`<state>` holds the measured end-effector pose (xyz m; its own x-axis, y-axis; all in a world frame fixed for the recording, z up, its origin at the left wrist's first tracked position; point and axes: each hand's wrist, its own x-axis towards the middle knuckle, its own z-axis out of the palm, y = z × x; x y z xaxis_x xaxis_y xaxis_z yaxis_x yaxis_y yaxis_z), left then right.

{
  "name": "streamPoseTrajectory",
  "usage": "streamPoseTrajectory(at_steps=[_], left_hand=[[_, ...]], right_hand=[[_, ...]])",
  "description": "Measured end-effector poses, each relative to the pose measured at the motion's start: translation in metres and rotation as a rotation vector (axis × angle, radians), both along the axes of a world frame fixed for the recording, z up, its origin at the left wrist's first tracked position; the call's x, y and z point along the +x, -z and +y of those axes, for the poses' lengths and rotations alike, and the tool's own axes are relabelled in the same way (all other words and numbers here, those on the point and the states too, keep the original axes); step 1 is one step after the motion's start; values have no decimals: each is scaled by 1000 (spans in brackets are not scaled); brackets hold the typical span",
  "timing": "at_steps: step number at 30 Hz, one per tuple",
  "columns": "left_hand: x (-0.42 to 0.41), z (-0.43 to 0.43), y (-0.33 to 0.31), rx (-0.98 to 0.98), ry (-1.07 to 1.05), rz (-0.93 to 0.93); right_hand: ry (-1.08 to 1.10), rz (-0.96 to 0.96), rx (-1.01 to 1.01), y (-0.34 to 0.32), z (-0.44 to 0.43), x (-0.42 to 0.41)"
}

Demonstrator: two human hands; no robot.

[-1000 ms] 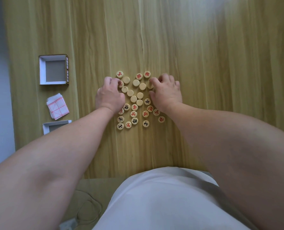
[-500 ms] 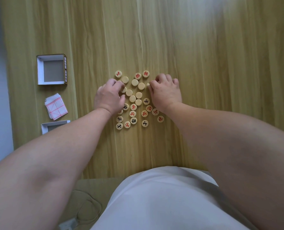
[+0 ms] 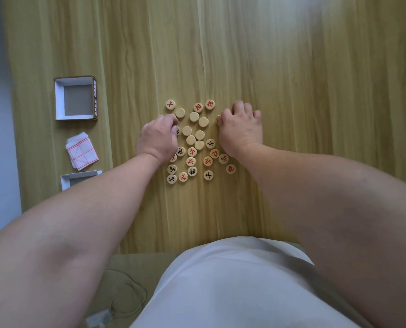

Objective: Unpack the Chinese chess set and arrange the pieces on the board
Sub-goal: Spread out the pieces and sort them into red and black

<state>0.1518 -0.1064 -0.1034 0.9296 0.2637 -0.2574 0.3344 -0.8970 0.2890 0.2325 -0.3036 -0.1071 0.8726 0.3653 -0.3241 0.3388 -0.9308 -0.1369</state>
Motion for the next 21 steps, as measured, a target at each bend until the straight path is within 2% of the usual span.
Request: streamPoseTrajectory(at_steps=[10,13,16,21], left_hand=[[6,1,-2,24,-32,-22],[15,0,-4,39,-5,-64],[21,2,-5,51,46,-91],[21,4,-3,59,91,-65]], right_hand=[[12,-32,-20,0,-2,0],[-153,-83,37,2,-2,0],[-374,-50,38,2,0,1],[-402,-56,17,2,3,-3]])
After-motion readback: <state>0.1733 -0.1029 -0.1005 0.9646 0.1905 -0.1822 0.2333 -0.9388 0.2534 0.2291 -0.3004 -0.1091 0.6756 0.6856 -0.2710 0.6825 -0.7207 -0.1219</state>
